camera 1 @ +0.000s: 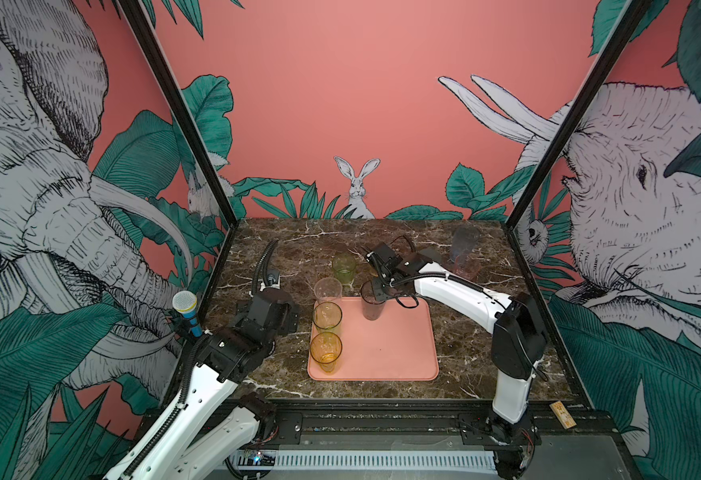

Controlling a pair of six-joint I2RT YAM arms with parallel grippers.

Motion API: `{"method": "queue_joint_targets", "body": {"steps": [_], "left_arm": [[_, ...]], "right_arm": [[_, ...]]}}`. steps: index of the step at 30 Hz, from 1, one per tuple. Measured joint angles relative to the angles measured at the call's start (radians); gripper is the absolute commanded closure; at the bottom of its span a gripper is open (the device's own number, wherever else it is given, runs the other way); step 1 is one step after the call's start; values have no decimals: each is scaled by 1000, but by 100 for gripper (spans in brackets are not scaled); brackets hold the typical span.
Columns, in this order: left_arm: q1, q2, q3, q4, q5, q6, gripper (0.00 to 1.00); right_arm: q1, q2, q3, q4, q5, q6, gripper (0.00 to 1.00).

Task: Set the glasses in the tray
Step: 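Lower the grey glass onto the tray's far edge and open the right gripper, then raise the right gripper and move it over the teal glass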

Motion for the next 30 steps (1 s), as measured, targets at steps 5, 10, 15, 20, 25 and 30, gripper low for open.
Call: {"method": "queue_joint_targets", "body": {"steps": [5,10,15,20,25,30], "left_arm": [[0,0,0,0,0,0,3],[0,0,0,0,0,0,3],[0,0,0,3,0,0,3],[0,0,0,6,0,0,3],[0,-3,0,6,0,0,3],[0,-6,0,6,0,0,3]], "right_arm": [[0,5,33,-26,-4,2,70],[0,5,87,-61,-4,0,65],[0,-3,135,-95,-2,-8,61],[0,-35,179,-132,17,-23,57],[-8,-80,209,-145,46,-45,55],[-49,-113,210,-149,68,-63,54]]}}
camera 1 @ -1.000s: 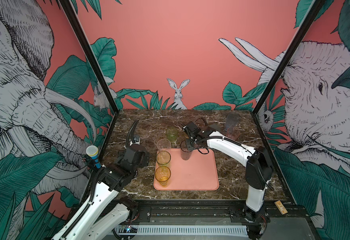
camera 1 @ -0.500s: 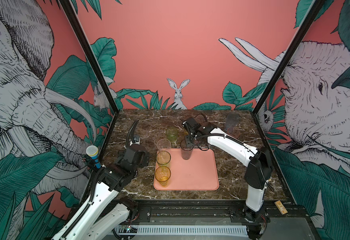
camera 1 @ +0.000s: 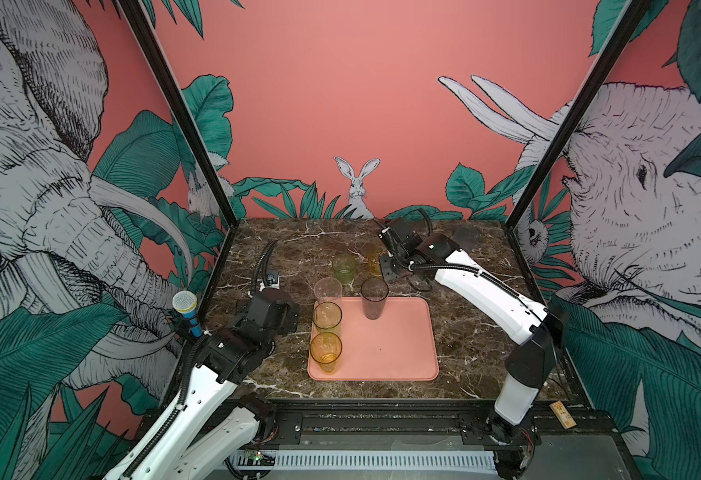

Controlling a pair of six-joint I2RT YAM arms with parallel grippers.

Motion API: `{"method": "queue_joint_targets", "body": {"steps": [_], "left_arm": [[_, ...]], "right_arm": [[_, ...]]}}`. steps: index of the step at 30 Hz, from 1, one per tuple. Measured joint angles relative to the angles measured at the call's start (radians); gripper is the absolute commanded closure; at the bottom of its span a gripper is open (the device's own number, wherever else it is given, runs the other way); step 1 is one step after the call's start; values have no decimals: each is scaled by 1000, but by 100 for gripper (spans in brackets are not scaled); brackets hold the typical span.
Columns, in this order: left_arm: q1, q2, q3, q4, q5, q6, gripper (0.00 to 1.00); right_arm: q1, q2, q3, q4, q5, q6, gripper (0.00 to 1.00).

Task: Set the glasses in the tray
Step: 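Raise the right gripper and move it over the teal glass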

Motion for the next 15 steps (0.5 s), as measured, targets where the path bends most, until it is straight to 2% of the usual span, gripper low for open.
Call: {"method": "queue_joint_targets", "body": {"steps": [15], "left_arm": [[0,-2,0,0,0,-5,3]], "right_arm": [[-287,-2,-15,32,12,-48,48]]}}
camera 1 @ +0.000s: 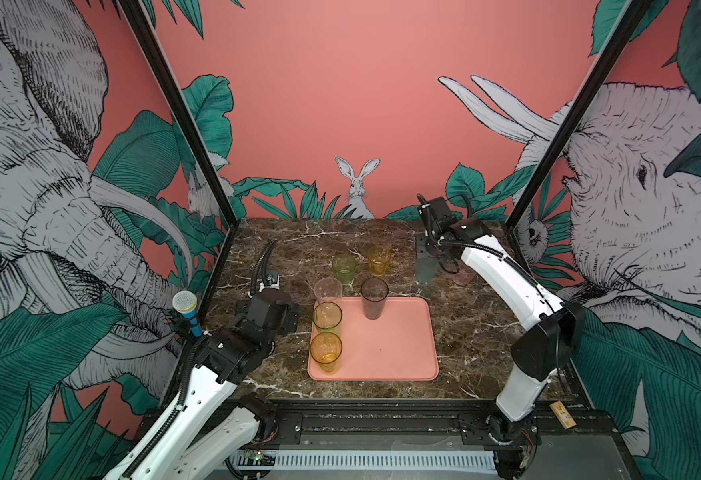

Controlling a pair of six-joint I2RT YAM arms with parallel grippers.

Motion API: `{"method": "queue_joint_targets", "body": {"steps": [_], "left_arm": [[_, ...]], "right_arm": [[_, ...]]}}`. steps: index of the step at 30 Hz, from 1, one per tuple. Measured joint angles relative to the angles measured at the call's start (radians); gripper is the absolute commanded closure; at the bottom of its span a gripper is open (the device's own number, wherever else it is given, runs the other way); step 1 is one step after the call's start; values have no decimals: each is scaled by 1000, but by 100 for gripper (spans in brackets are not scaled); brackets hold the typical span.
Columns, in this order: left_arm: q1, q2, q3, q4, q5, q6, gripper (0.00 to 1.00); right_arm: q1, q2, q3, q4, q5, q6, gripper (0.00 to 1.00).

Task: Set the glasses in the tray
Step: 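Raise the right gripper and move it over the teal glass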

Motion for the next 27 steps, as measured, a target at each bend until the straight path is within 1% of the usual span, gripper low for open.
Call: {"method": "queue_joint_targets", "body": {"steps": [6,11,17,27], "left_arm": [[0,0,0,0,0,-3,3],[0,0,0,0,0,-4,3],[0,0,0,0,0,-5,3],[0,0,0,0,0,-6,3]], "right_arm": [[-94,0,-4,21,-17,-10,48],[-148,16,-4,38,-46,-10,48],[-183,57,-19,54,-86,-3,48],[-209,117,-54,82,-146,19,48]]}}
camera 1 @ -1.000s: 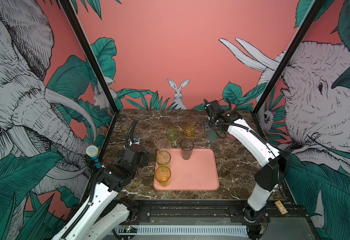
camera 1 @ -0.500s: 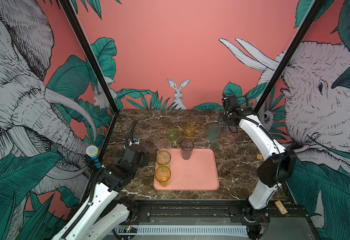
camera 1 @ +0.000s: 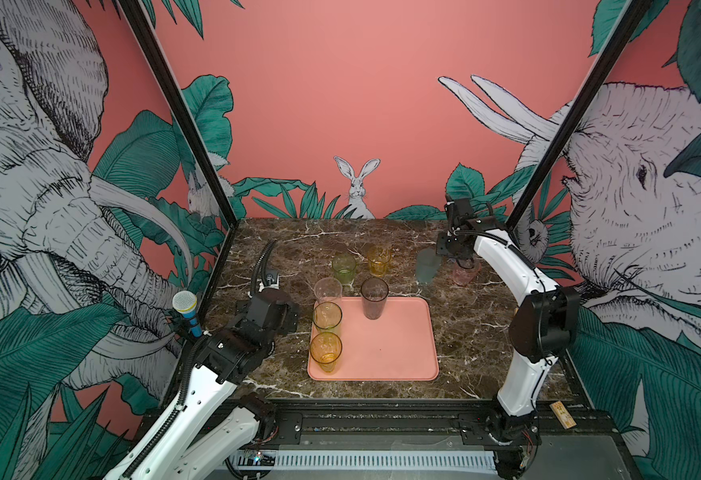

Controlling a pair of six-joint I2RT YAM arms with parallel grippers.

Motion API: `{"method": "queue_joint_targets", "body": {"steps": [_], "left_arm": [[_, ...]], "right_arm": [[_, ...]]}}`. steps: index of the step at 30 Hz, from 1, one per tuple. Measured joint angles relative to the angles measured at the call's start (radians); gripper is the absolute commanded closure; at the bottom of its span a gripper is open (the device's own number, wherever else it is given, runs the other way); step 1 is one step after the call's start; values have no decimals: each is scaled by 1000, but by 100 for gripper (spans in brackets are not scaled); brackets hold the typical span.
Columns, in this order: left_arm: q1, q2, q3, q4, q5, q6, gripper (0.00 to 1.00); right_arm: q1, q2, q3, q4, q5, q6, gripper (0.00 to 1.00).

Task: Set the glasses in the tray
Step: 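Raise the right gripper and move it over the teal glass, then lower the right gripper and grasp the teal glass while the left arm shifts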

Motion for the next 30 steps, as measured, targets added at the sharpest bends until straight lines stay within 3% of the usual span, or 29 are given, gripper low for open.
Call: {"method": "queue_joint_targets", "body": {"steps": [17,24,30], "left_arm": [[0,0,0,0,0,-1,3],[0,0,-6,8,3,-13,2],[0,22,-93,135,42,-45,1]], "right_arm": [[-18,102,-34,39,-49,22,57],[-18,115,-34,59,-66,26,66],[-18,135,-34,71,-82,30,75]]}}
